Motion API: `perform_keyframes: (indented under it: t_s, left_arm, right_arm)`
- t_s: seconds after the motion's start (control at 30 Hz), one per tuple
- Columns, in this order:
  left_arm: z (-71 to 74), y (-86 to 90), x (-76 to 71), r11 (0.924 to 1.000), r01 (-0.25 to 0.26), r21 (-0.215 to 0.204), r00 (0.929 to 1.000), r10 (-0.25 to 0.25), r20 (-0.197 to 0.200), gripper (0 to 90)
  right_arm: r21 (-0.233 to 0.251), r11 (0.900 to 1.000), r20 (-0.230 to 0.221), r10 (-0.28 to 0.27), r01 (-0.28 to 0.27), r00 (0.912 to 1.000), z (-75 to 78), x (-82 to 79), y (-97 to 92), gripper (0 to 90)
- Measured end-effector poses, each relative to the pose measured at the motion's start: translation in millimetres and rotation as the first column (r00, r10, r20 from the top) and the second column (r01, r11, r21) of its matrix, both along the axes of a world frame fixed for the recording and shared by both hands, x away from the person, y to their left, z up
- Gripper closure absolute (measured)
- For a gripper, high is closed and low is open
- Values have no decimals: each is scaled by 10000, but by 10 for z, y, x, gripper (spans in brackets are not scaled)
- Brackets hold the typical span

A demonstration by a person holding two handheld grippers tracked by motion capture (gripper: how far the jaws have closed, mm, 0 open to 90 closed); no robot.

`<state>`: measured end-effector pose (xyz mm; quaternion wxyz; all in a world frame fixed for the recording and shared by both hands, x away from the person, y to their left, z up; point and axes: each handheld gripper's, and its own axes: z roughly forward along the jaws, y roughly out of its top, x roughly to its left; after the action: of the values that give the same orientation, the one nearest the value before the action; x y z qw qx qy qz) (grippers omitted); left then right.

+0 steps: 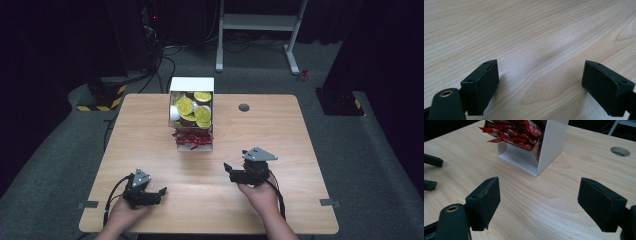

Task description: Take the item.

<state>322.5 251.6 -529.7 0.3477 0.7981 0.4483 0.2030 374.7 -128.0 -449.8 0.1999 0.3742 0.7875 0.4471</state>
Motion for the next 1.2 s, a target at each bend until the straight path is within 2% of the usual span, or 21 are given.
perform_keyframes:
  t_s: [0.07, 0.2, 0.4, 0.57, 0.7, 0.77, 0.83, 0.97, 1.03, 1.2]
  left_arm:
    - [1, 0, -1, 10000, -3, 5, 10000, 3, -17, 145]
    - [1, -3, -6, 10000, -39, 24, 10000, 39, -8, 146]
    - [1, -3, 2, 10000, 19, -10, 10000, -19, -40, 143]
    - [0, -7, -3, 10000, -40, 7, 10000, 40, -34, 143]
    - [0, -7, 2, 10000, -2, -32, 10000, 2, -52, 141]
    - [1, -6, 1, 10000, 2, 20, 10000, -2, -40, 142]
    - [1, -6, -1, 10000, -11, 30, 10000, 11, -26, 143]
    - [0, -7, 2, 10000, 11, -26, 10000, -11, -46, 142]
    - [2, -5, 1, 10000, 13, 24, 10000, -13, -41, 142]
    - [1, -6, 1, 10000, 9, 17, 10000, -9, -44, 142]
  right_arm:
    - [-157, 9999, -3, -6, 6, 10000, -16, 50, 22, 186]
    - [-76, 10000, -314, -40, 38, 9995, -24, 67, 53, 196]
    - [-212, 9998, -169, 58, -62, 9998, -21, 123, 108, 217]
    - [-167, 9998, -469, 87, -95, 9989, -44, 136, 142, 246]
    - [-160, 9998, -277, 83, -87, 9996, -28, 167, 161, 257]
    - [-112, 9999, -285, 110, -113, 9995, -29, 169, 179, 281]
    - [-6, 9998, -480, 215, -216, 9986, -57, 169, 206, 301]
    - [-123, 9996, -380, 255, -260, 9990, -59, 196, 248, 311]
    - [-93, 9997, -276, 212, -214, 9994, -58, 221, 275, 353]
    - [-44, 9999, -531, 116, -119, 9985, -71, 277, 299, 370]
